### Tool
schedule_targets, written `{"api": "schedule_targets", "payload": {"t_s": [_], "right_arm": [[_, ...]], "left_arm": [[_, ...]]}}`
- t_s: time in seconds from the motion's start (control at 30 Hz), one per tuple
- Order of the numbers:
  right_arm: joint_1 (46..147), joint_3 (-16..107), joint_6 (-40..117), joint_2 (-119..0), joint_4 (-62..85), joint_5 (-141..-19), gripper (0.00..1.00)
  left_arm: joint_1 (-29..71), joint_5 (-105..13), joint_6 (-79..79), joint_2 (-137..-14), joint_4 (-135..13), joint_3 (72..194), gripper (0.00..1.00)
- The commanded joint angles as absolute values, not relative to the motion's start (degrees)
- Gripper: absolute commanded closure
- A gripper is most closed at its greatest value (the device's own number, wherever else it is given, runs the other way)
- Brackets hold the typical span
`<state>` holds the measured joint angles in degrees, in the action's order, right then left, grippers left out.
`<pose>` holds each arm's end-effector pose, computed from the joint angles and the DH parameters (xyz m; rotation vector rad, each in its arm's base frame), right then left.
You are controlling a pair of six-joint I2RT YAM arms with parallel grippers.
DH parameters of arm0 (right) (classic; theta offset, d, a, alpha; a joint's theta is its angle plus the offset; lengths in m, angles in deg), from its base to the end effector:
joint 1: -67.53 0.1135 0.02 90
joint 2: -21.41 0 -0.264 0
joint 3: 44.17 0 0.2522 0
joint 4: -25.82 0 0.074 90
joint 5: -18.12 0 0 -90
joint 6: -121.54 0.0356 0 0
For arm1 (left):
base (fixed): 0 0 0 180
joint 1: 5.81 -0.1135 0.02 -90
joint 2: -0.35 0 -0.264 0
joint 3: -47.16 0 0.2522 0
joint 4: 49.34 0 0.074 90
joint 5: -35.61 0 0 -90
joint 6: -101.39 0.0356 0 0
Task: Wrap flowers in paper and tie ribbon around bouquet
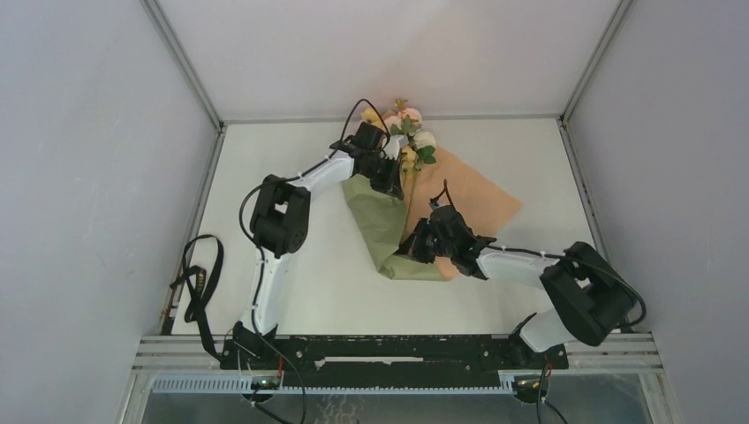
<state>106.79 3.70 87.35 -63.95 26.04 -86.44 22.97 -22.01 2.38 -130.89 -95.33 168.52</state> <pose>0.2151 0.1873 0.1575 0.2004 2.4632 1.1145 0.4298 -0.2579 0.1826 0.6730 2.5156 -0.9703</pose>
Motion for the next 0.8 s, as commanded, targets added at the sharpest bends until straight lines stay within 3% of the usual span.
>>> {"api": "schedule_targets", "payload": {"t_s": [0.0,0.43,0.77], "right_arm": [[106.48,2.48,83.13,-57.75,14.33,-79.42,1.0],[99.17,-4.54,85.87,-68.57,28.81,-89.14,1.0],[100.46,-7.11,87.14,-61.44,29.14,-85.72,1.0]], "left_arm": [[24.09,-23.12,3.9,-130.41,-94.34,170.27,1.0],[30.53,-23.71,7.14,-121.48,-94.85,169.33,1.0],[31.88,-28.14,6.29,-131.45,-94.74,173.76,1.0]]}}
